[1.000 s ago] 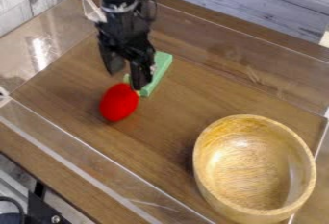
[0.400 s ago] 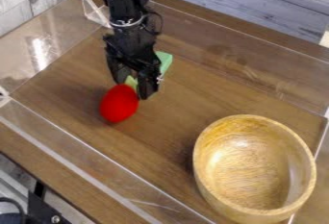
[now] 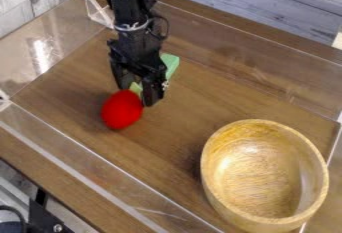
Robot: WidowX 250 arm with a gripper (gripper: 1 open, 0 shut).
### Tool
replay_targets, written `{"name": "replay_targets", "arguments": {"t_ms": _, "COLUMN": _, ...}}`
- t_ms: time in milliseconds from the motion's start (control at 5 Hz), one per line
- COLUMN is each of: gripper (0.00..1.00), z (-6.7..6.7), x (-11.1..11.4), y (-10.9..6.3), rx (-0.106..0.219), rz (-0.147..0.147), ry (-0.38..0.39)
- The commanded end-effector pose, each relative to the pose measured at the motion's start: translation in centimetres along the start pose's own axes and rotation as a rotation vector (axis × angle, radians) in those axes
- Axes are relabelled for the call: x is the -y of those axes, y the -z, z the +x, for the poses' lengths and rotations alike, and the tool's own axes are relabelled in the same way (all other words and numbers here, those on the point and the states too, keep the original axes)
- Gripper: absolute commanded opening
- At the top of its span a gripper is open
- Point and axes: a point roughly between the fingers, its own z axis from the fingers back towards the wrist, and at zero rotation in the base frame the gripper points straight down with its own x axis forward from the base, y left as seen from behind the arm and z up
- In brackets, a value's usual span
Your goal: Move the red object to the right side of the table
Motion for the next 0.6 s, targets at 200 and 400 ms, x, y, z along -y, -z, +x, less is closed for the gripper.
{"name": "replay_targets", "arguments": {"t_ms": 200, "gripper": 1.0, "z": 0.6, "x": -1.4, "y": -2.1, "rx": 0.03, "rz": -0.005, "ry": -0.095}}
{"name": "replay_targets", "arguments": {"t_ms": 400, "gripper": 0.0, "z": 0.4, "x": -0.6, "y": -1.0, "rx": 0.028, "rz": -0.016, "ry": -0.114}}
